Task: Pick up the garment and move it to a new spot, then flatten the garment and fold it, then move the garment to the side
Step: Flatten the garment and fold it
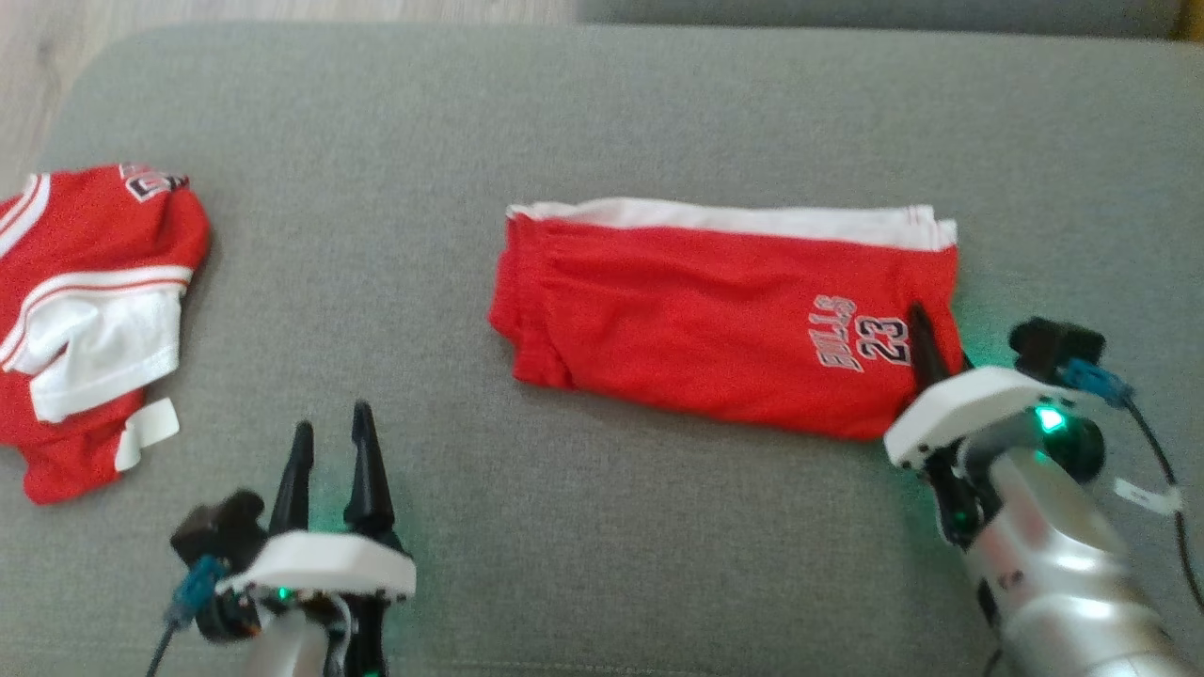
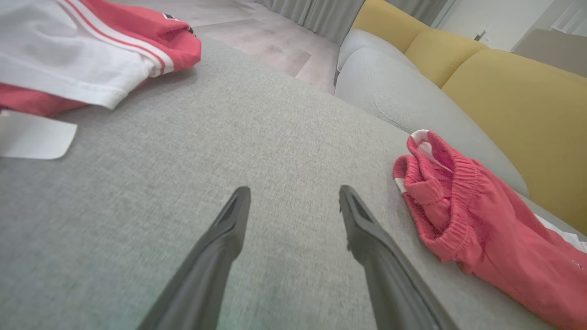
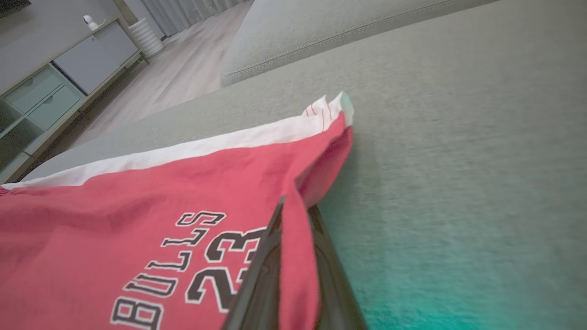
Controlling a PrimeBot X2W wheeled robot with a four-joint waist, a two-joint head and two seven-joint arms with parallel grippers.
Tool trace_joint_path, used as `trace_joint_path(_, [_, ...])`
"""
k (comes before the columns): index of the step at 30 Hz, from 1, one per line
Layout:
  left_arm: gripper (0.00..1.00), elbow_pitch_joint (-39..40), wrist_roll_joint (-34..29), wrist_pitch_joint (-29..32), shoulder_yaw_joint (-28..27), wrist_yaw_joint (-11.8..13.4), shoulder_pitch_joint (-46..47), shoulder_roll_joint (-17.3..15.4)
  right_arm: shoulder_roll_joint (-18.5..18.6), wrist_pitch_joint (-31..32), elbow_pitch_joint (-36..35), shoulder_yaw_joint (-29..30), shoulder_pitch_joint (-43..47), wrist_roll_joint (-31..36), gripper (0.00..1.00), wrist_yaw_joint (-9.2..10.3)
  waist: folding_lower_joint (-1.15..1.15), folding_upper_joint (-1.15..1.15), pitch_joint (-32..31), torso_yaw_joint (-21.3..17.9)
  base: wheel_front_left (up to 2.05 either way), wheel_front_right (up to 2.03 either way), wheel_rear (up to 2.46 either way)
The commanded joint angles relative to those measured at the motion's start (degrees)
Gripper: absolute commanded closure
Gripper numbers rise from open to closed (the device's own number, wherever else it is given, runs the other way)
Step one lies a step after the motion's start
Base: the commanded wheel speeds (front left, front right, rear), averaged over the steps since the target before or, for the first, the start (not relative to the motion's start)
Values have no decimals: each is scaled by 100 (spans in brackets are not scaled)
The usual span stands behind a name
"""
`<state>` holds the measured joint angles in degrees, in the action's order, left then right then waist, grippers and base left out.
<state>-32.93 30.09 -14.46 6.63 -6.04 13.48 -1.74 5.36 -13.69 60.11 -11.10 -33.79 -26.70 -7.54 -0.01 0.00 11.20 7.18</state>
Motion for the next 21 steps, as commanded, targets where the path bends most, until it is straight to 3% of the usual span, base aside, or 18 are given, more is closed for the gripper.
trace_joint_path(1, [0, 144, -19, -53, -203, 6, -82, -114, 107, -89, -236, -162, 76, -163, 100, 5, 1, 0, -247, -63, 0, 0, 0])
trace_joint_path(8, [0, 292, -6, -53, -15, 60, -294, -114, 350, -120, -516, -131, 249, -347, 100, 5, 1, 0, -216, 83, 0, 0, 0])
trace_joint_path(14, [0, 316, -11, -53, 92, 64, -226, -114, 154, -128, -1122, -190, -94, -251, 100, 5, 1, 0, -140, 204, 0, 0, 0])
trace_joint_path(18, [0, 307, -2, -54, 310, 50, -216, -114, -132, -128, -1645, -823, -229, -282, 100, 5, 1, 0, -160, 403, 0, 0, 0])
trace_joint_path(21, [0, 274, -6, -54, 420, 55, -206, -114, -238, 9, -1954, -1755, -176, -588, 100, 5, 1, 0, -207, 623, 0, 0, 0])
